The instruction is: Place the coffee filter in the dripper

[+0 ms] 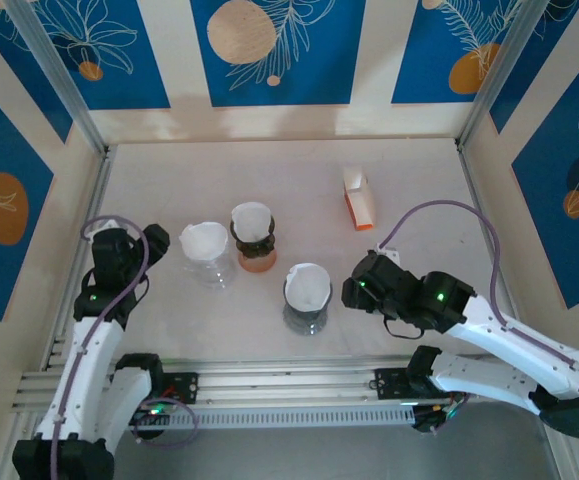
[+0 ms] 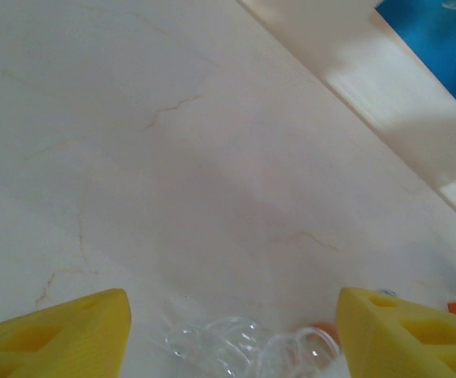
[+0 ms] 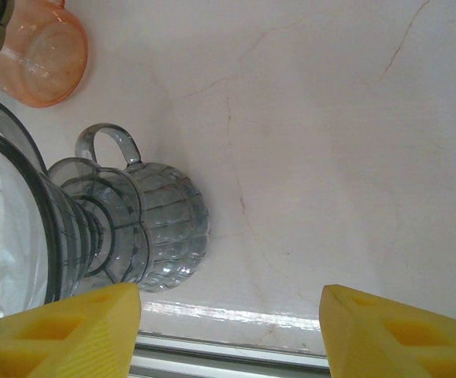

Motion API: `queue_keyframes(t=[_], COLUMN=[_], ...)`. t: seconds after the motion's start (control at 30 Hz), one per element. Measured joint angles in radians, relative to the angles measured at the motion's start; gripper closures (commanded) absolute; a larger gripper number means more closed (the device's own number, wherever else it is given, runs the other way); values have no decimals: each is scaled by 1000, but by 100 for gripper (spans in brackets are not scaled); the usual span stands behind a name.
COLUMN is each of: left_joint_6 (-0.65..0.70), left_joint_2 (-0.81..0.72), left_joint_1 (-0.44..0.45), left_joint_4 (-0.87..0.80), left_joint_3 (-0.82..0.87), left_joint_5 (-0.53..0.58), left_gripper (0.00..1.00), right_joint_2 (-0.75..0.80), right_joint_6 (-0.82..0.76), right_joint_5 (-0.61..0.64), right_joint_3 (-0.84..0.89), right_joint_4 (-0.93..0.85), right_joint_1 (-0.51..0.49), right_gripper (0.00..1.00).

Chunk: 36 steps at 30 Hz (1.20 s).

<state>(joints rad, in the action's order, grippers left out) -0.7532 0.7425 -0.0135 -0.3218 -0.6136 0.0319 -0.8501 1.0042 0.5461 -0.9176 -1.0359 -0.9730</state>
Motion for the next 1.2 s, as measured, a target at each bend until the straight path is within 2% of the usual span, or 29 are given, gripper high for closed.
queue_keyframes(t=[0.1,0.23,0.4,0.67,0.83,1.2], left_joint_6=[-54,-132,-189,-214,-218,-217], left_joint_2=[45,182,332,470,552,584], left_joint_1=[-33,-101,-120,-116,-60,-3], left_joint_4=[79,217,359,538,617,676], left_joint_3=[46,100,151,163,188,217], left_joint_5=[-35,-111,-182,-243,-247,-248], left_gripper=[44,50,59,62,62,63], right_joint_2=[7,14,16,16,15,16], right_joint_6=[-3,-7,-7,-7,-7,-7], right_joint_5=[0,0,0,-5,-9,-12], right_joint_3=[0,0,0,0,0,0], right_joint_4=[4,11,23,29,34,34], right_joint_1=[0,0,1,5,5,5], right_gripper=[38,38,37,37,37,37])
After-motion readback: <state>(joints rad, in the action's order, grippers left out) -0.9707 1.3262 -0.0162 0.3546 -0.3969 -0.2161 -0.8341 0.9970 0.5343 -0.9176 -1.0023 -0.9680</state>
